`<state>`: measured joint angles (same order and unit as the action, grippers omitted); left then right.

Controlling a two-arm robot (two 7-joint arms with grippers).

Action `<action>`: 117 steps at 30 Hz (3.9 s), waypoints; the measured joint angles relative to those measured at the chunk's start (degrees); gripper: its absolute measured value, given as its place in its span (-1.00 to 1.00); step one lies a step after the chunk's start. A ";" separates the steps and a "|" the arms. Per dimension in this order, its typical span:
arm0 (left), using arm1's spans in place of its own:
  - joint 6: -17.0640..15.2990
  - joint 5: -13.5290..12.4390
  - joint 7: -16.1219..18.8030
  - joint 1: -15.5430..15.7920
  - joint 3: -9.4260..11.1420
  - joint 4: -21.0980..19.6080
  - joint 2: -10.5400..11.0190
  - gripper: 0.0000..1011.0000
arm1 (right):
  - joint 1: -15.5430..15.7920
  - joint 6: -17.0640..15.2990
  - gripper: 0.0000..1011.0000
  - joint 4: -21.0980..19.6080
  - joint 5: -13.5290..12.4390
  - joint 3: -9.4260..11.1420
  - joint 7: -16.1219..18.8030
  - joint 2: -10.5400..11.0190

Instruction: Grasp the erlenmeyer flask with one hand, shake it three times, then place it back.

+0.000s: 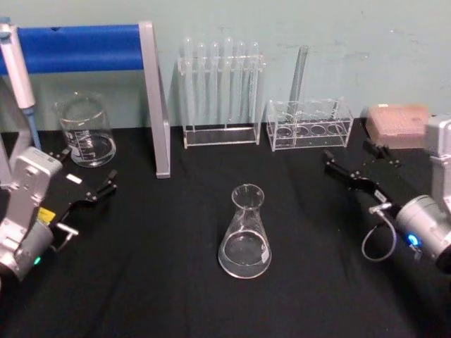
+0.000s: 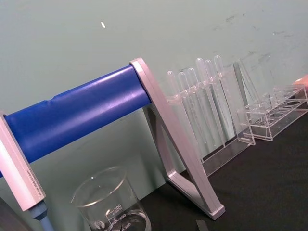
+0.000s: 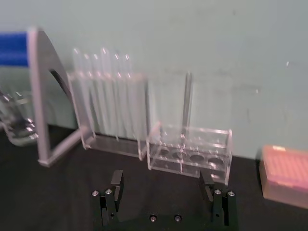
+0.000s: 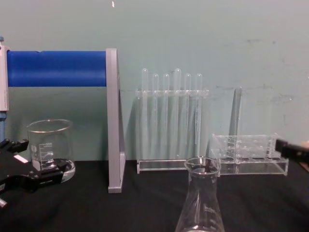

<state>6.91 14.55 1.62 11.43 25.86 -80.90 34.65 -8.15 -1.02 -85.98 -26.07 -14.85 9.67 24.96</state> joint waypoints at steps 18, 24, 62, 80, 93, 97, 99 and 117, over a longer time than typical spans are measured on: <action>0.00 0.00 0.00 0.00 0.00 0.00 0.00 0.98 | -2.38 -4.55 0.98 4.68 4.49 -1.57 -1.48 -3.27; 0.00 0.00 0.00 0.00 0.00 0.00 0.00 0.98 | -2.46 -4.54 0.98 4.71 4.46 -1.61 -1.48 -3.22; 0.00 0.00 0.00 0.00 0.00 0.00 0.00 0.98 | -2.58 -4.44 0.98 4.81 4.31 -1.69 -1.43 -3.14; 0.00 0.00 0.00 0.00 0.00 0.00 0.00 0.98 | -2.57 -4.44 0.98 4.81 4.32 -1.69 -1.43 -3.13; 0.00 0.00 0.00 0.00 0.00 0.00 0.00 0.98 | -2.57 -4.44 0.98 4.80 4.32 -1.69 -1.43 -3.14; 0.00 0.00 0.00 0.00 0.00 0.00 0.00 0.98 | -2.57 -4.44 0.98 4.81 4.31 -1.69 -1.43 -3.14; 0.00 0.00 0.00 0.00 0.00 0.00 0.00 0.98 | -2.57 -4.44 0.98 4.80 4.32 -1.69 -1.43 -3.14; 0.00 0.00 0.00 0.00 0.00 0.00 0.00 0.98 | -2.57 -4.44 0.98 4.80 4.32 -1.69 -1.43 -3.14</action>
<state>6.91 14.55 1.62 11.43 25.86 -80.90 34.65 -10.72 -5.46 -81.18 -21.75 -16.54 8.23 21.82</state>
